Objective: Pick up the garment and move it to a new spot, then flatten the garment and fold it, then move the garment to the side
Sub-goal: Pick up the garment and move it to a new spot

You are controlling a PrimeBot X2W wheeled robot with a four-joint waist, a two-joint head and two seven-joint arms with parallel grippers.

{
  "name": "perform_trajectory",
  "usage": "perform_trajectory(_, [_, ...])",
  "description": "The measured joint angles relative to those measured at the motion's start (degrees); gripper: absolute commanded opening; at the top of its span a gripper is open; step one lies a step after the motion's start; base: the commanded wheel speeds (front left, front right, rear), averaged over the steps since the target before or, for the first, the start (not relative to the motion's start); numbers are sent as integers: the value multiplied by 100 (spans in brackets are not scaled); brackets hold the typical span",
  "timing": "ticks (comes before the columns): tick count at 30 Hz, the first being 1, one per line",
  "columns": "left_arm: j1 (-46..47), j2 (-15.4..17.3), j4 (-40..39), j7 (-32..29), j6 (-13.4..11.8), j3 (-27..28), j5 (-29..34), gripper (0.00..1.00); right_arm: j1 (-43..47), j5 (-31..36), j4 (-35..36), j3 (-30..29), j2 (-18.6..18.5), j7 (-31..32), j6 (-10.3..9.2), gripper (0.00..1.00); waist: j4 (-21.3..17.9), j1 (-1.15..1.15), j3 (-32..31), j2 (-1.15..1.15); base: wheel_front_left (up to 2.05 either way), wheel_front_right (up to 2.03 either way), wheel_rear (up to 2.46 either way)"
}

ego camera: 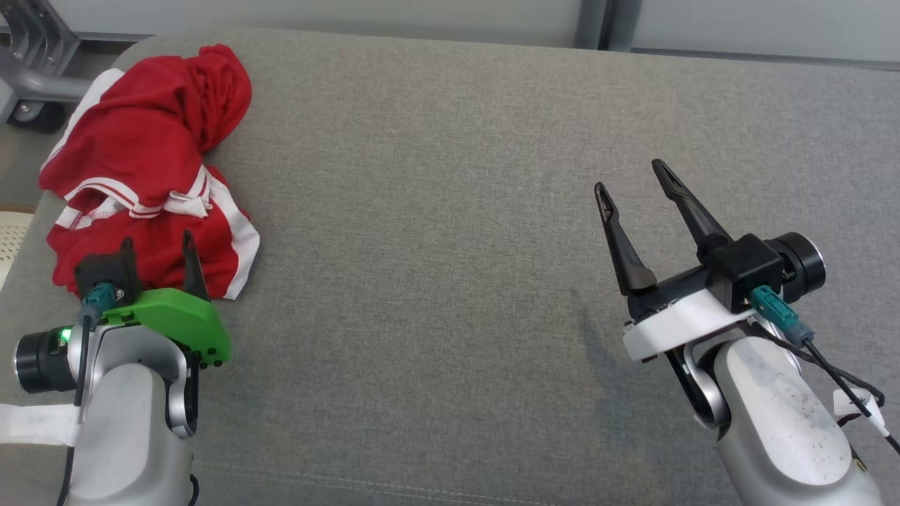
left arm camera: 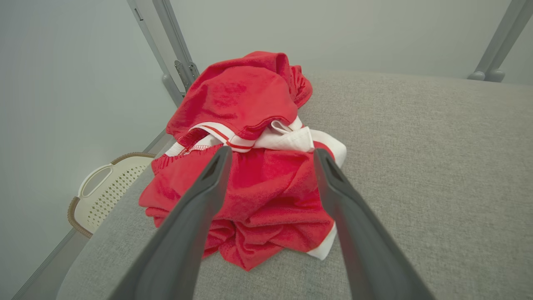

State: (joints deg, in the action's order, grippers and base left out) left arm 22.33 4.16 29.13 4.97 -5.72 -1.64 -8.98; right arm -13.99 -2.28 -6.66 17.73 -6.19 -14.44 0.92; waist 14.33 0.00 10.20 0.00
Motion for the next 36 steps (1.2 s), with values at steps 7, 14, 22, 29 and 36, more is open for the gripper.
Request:
perform_trajectory(7, [408, 21, 467, -147, -4, 174, -43, 100, -217, 78, 20, 1, -82, 0, 53, 100, -193, 0, 361, 0, 0, 0, 0])
perform_trajectory(14, [738, 37, 949, -227, -10, 190, -4, 100, -349, 85, 20, -27, -123, 0, 57, 100, -381, 0, 636, 0, 0, 0, 0])
perform_trajectory(22, [975, 130, 1392, -247, -42, 358, 62, 100, -475, 97, 15, 1, -124, -10, 109, 100, -553, 0, 803, 0, 0, 0, 0])
perform_trajectory(29, [1185, 179, 1736, -230, -88, 442, 98, 0, -521, 142, 8, -29, -151, -14, 107, 100, -646, 0, 916, 0, 0, 0, 0])
perform_trajectory(36, [1247, 100, 1911, 75, -91, 349, 169, 0, -522, 137, -18, -111, -142, -14, 49, 100, -589, 0, 854, 0, 0, 0, 0])
